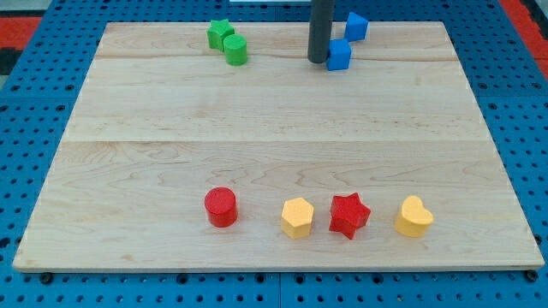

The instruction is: Separate the green circle from the green star

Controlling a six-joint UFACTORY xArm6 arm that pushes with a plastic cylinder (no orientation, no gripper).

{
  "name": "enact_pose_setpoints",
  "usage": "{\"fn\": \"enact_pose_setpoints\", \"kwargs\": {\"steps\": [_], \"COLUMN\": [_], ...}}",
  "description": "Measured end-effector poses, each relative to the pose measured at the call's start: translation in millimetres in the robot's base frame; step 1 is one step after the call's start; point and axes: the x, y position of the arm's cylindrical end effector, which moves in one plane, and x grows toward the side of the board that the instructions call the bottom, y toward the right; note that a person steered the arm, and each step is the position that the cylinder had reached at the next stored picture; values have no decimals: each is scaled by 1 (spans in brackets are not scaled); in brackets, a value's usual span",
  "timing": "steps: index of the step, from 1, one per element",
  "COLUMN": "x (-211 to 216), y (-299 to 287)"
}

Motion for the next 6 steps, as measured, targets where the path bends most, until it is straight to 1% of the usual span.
{"fn": "enact_pose_setpoints", "kwargs": {"steps": [1, 2, 3, 4, 5, 6], "x": [-11, -8, 0, 43, 75, 59], "y": [22, 15, -52, -110, -175, -241]}}
